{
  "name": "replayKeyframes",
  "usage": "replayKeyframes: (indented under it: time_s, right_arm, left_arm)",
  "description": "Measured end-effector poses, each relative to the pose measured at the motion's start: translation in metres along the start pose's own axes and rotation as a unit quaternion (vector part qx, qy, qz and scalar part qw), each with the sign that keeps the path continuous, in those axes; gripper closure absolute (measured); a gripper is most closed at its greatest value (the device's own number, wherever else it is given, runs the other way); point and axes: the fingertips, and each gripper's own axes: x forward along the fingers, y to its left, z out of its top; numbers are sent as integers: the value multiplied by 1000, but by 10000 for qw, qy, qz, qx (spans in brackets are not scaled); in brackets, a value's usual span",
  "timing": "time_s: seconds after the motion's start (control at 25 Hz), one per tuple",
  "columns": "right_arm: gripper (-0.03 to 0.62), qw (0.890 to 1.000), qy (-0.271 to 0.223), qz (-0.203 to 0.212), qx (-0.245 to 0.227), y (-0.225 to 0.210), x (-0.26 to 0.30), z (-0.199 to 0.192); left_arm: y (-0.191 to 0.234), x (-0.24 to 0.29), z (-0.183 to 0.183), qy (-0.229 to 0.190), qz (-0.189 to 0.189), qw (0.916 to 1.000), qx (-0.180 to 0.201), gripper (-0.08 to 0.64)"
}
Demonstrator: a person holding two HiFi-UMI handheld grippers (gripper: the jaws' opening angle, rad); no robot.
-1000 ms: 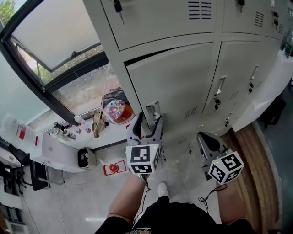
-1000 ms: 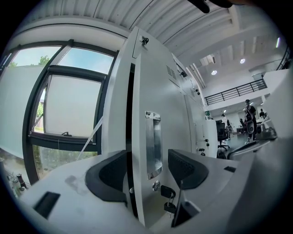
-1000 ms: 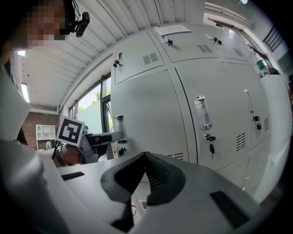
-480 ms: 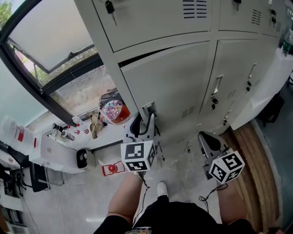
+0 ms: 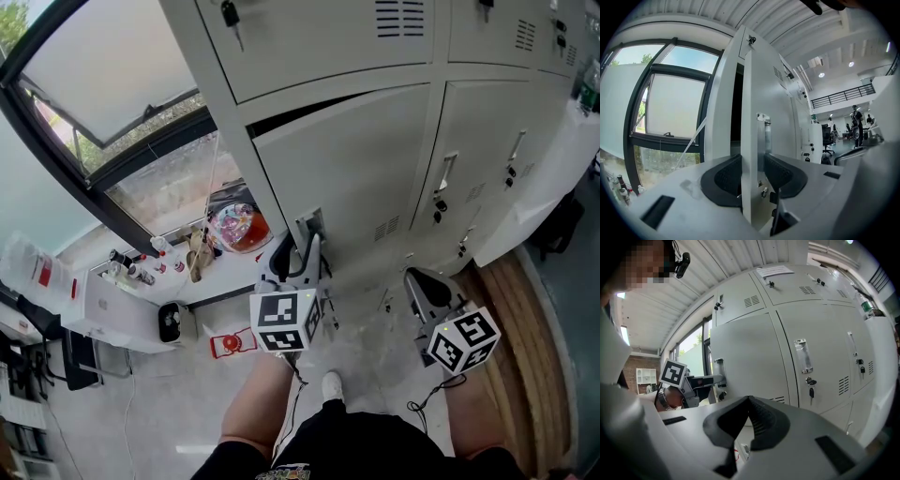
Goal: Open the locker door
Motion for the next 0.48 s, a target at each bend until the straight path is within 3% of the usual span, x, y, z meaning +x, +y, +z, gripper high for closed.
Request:
replayKeyframes:
  time_s: [0.48]
  right_arm:
    - [538, 10000, -56, 7, 14, 3, -17, 1]
  left_arm:
    - [-22, -21, -1, 34, -169, 9998, -49, 413]
